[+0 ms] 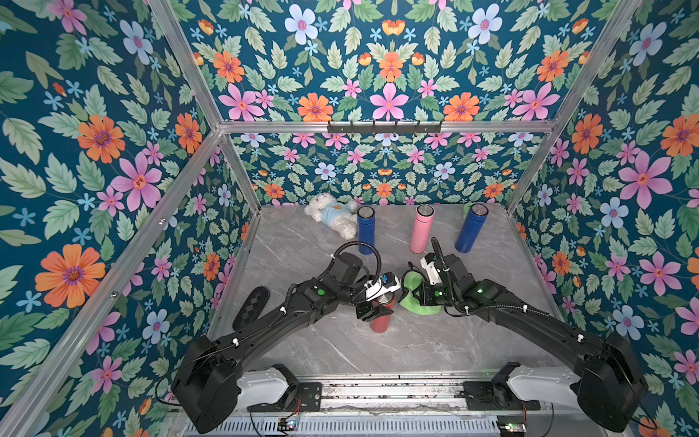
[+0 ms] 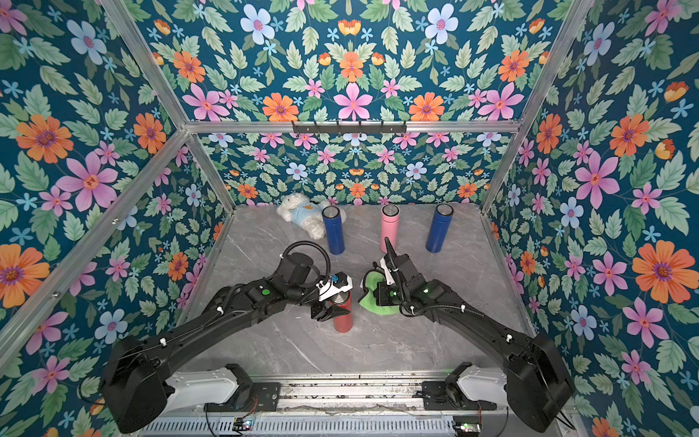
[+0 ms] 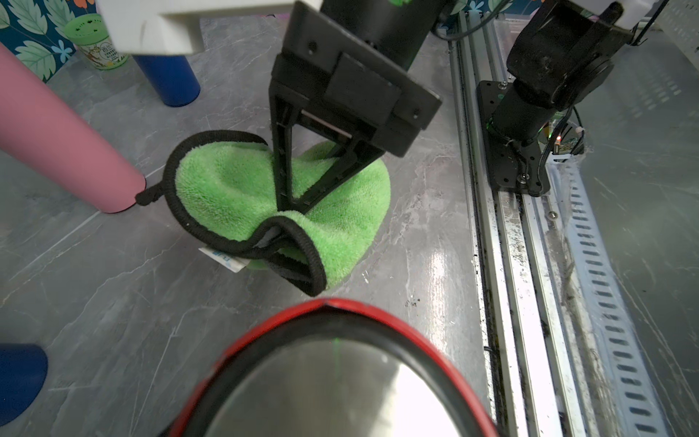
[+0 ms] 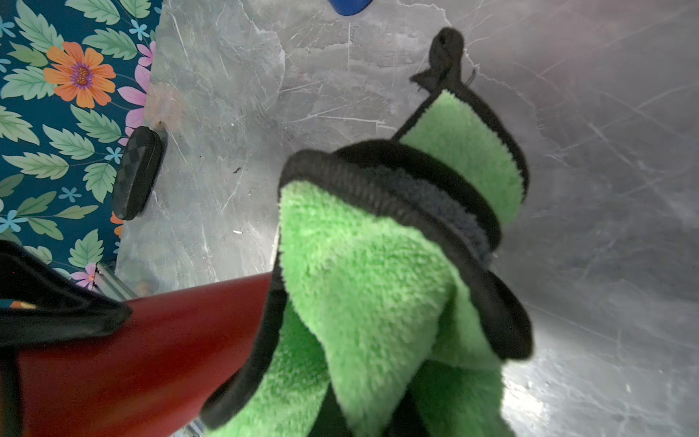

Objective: Wipe the surface of the thermos
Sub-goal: Place the thermos at the center of the board.

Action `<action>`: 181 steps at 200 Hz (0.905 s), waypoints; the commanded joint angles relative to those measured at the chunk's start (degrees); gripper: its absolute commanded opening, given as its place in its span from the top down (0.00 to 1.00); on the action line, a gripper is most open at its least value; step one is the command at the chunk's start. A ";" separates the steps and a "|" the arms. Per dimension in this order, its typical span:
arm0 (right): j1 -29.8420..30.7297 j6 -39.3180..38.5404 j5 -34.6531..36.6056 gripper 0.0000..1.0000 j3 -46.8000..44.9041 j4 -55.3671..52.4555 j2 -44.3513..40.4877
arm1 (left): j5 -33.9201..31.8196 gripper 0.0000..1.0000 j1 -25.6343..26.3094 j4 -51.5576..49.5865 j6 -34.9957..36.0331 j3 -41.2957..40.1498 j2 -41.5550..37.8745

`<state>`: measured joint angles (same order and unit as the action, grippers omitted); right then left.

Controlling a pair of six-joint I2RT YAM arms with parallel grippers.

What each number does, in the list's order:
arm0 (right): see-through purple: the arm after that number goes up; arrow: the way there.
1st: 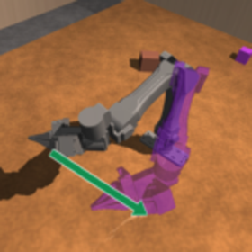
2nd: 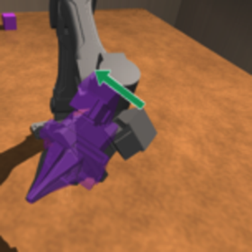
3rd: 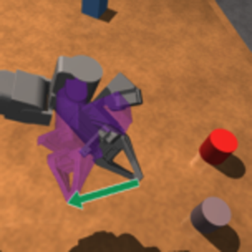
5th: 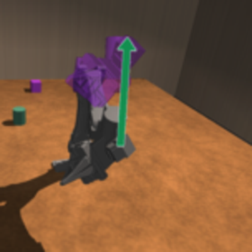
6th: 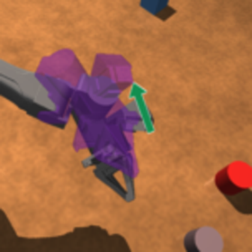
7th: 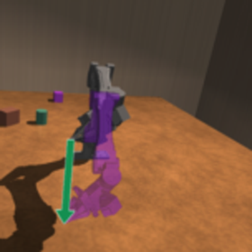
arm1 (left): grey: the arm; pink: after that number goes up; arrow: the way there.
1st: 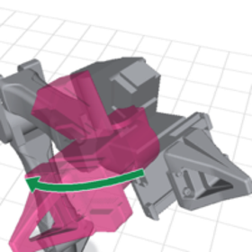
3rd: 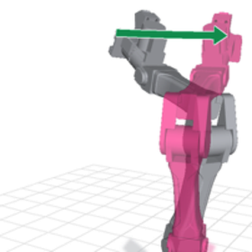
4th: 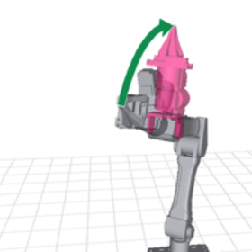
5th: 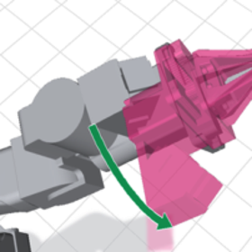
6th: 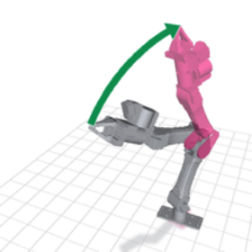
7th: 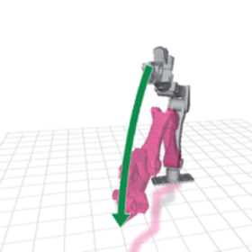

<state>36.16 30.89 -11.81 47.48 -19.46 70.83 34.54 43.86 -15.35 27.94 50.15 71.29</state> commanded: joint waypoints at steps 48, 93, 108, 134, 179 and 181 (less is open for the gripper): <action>0.05 -0.64 1.18 1.00 0.27 -0.18 -0.39 | -2.79 0.19 0.12 0.13 2.00 -0.82 -1.40; 0.00 -0.57 1.20 1.00 0.50 -0.22 -0.34 | -3.46 0.10 0.10 1.05 1.74 -1.43 -2.52; 0.05 -0.51 1.18 1.00 0.30 -0.23 -0.44 | -3.35 0.06 0.09 2.01 1.31 -1.89 -3.12; 0.03 -0.48 1.35 1.00 0.07 -0.31 -0.59 | -2.99 0.01 0.09 4.15 -0.03 -2.90 -4.67; 0.04 -0.49 1.53 1.00 0.09 -0.58 -0.74 | -4.90 0.01 0.11 12.68 -6.52 -7.74 -8.64; 0.05 -0.49 1.53 1.00 0.14 -0.58 -0.75 | -5.10 0.01 0.09 13.48 -7.12 -8.13 -8.95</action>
<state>36.16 30.89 -10.72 47.46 -19.70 70.37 31.09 43.97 -9.67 26.26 44.60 64.31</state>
